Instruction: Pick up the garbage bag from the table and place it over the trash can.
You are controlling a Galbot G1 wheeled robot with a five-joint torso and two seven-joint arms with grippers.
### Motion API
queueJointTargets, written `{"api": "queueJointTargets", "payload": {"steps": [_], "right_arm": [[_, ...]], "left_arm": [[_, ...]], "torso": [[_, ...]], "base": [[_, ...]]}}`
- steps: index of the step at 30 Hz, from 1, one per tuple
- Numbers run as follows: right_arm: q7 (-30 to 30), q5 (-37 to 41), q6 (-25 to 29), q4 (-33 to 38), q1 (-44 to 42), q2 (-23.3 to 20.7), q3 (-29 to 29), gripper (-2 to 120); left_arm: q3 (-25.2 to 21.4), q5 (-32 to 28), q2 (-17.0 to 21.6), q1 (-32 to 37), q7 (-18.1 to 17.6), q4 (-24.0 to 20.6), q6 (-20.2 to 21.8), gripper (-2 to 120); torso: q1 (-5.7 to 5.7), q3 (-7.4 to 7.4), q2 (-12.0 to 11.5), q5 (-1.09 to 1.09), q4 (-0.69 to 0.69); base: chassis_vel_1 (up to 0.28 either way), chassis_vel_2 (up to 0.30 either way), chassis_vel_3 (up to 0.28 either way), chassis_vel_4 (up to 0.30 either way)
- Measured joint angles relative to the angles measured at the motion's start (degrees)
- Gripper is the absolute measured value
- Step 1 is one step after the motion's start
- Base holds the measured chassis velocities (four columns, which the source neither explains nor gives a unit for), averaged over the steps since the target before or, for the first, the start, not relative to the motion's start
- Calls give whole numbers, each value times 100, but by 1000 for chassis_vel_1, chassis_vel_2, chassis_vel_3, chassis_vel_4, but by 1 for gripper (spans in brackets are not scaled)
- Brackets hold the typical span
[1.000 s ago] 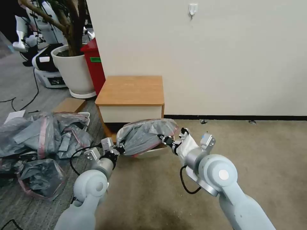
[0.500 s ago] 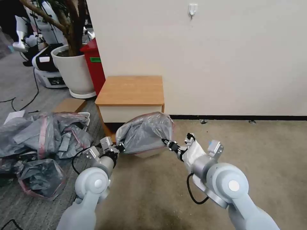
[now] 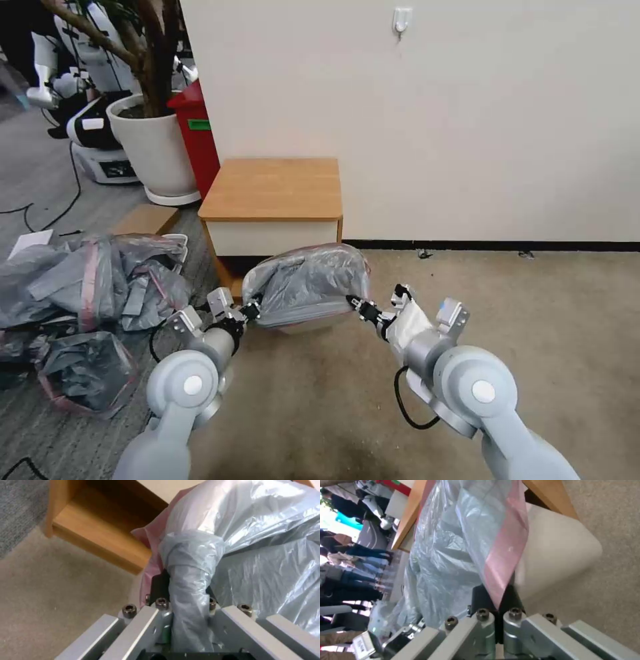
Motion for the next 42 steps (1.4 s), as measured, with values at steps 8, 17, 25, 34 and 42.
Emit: {"api": "queueJointTargets", "payload": {"steps": [8,17,25,34,42], "right_arm": [[-22,-27,7,58,-107,-6,14,0],[-153,-216,33,-90,-203,-7,-4,0],[-160,-256,37,26,-250,-2,-59,0],[-139,-251,31,69,-193,9,-88,0],[-160,-291,32,-238,-83,-16,-78,0]], "left_arm": [[1,101,-27,-48,-47,106,-125,3],[2,-173,-31,-112,-292,83,-126,3],[9,-44,-12,-149,-363,143,-148,3],[101,317,-54,-102,-177,223,-161,3],[78,183,-41,-13,-166,112,-30,3]], "torso": [[0,0,0,0,0],[0,0,0,1,0],[0,1,0,1,0],[0,0,0,0,0],[0,0,0,1,0]], "base": [[0,0,0,0],[0,0,0,0],[0,0,0,0],[0,0,0,0],[0,0,0,0]]}}
